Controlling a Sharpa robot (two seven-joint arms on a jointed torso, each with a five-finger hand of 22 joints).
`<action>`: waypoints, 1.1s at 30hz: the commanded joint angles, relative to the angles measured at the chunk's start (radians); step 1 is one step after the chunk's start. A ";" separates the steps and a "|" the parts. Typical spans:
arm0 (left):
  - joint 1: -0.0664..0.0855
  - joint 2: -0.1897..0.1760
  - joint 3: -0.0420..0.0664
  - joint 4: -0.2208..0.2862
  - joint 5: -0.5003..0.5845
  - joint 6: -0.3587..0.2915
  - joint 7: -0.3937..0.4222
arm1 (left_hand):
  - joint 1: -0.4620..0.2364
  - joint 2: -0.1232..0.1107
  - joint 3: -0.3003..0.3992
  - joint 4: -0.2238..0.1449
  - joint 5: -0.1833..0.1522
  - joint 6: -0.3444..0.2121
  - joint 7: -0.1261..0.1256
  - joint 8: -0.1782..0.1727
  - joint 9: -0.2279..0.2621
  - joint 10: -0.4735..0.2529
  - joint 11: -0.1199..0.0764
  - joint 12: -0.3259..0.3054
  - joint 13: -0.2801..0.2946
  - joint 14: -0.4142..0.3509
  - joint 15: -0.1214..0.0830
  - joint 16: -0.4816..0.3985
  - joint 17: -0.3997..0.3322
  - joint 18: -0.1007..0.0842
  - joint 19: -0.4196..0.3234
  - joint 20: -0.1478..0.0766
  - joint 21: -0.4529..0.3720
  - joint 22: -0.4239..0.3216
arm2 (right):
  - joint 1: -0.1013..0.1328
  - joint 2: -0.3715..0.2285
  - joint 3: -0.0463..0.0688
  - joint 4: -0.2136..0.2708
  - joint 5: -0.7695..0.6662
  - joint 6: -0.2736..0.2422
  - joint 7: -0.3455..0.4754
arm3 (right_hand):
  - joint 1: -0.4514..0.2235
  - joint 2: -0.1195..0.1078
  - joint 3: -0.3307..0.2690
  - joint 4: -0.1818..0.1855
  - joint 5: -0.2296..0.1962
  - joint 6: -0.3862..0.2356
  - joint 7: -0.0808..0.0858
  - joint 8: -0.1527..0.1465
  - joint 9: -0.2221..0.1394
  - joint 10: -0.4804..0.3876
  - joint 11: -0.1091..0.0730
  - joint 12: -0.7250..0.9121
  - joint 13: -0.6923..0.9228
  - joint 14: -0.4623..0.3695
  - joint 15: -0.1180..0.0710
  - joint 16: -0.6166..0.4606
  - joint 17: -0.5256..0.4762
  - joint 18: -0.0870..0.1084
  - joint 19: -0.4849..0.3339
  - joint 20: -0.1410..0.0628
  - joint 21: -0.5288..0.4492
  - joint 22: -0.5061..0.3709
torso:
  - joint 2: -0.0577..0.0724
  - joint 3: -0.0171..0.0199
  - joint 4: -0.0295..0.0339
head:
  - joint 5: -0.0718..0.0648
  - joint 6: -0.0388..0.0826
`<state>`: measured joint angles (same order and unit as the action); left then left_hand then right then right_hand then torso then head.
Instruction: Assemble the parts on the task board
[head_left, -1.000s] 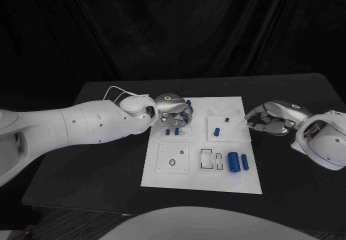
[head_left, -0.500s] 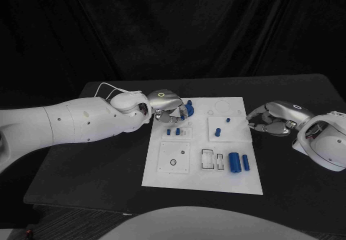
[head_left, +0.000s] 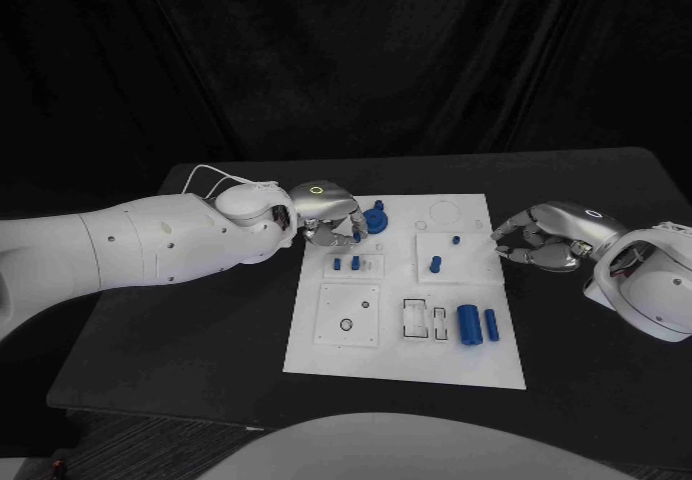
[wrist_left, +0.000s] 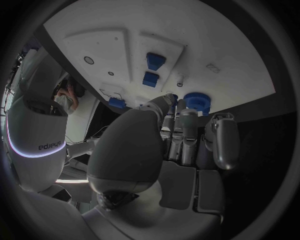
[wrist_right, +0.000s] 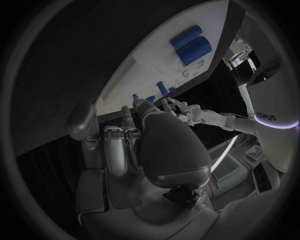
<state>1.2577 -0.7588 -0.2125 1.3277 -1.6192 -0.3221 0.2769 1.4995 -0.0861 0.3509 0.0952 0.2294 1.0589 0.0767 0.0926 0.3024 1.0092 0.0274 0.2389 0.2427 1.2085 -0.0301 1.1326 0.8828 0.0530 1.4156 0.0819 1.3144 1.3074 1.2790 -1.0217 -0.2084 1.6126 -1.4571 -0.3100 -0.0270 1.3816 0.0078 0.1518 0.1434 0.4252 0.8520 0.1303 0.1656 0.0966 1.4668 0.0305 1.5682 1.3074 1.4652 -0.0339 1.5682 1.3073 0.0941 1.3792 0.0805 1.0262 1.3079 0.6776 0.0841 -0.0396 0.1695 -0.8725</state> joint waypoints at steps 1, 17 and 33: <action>0.000 0.001 0.001 -0.001 -0.003 0.025 -0.012 | 0.001 -0.009 0.002 0.002 -0.005 -0.004 -0.002 -0.003 0.002 -0.007 0.001 -0.008 -0.002 -0.009 0.000 -0.007 -0.006 0.009 -0.009 0.001 -0.008 0.180 | -0.002 0.001 0.001 0.000 -0.001 0.006 -0.010 | -0.002 -0.012 0.008 0.000 0.004 0.007 0.002 -0.002 -0.001 0.104 0.009 0.003 0.263 0.104 0.007 -0.001 0.261 0.010 -0.005 0.000 -0.006 0.124 | 0.001 -0.0010 0.0003 | -0.003 0.000; -0.003 0.000 0.000 -0.005 -0.003 0.039 -0.033 | 0.003 -0.013 0.003 0.000 -0.005 -0.005 -0.002 -0.004 0.001 -0.007 0.001 -0.014 -0.005 -0.020 0.000 -0.017 -0.019 0.011 -0.014 0.002 -0.017 0.178 | -0.003 0.004 0.001 -0.002 -0.001 0.011 -0.011 | -0.002 -0.011 0.009 0.000 0.004 0.007 0.002 -0.002 -0.001 0.104 0.008 0.003 0.263 0.104 0.007 -0.002 0.260 0.010 -0.005 0.000 -0.007 0.124 | 0.001 -0.0010 -0.0008 | 0.002 0.000; -0.009 0.004 0.000 -0.011 -0.003 0.054 -0.038 | 0.002 -0.014 0.004 0.000 -0.005 -0.005 -0.002 -0.005 0.001 -0.007 0.002 -0.017 -0.006 -0.025 0.000 -0.022 -0.025 0.011 -0.017 0.002 -0.020 0.177 | -0.005 0.003 0.001 -0.002 -0.001 0.011 -0.011 | -0.002 -0.011 0.010 0.000 0.004 0.008 0.002 -0.002 -0.001 0.104 0.008 0.003 0.263 0.104 0.007 -0.002 0.260 0.010 -0.005 0.000 -0.007 0.124 | 0.000 -0.0012 -0.0019 | 0.002 0.000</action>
<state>1.2504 -0.7564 -0.2127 1.3167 -1.6193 -0.2817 0.2384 1.5040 -0.0906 0.3508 0.0951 0.2294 1.0589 0.0767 0.0925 0.3028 1.0092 0.0275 0.2271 0.2372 1.1898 -0.0285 1.1173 0.8592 0.0532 1.4048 0.0856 1.2988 1.3073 1.2776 -1.0180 -0.2082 1.6103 -1.4570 -0.3018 -0.0276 1.3816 0.0078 0.1575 0.1433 0.4252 0.8520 0.1303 0.1656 0.0968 1.4668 0.0305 1.5682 1.3073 1.4652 -0.0339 1.5682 1.3073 0.0941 1.3792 0.0805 1.0221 1.3076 0.6777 0.0830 -0.0412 0.1708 -0.8725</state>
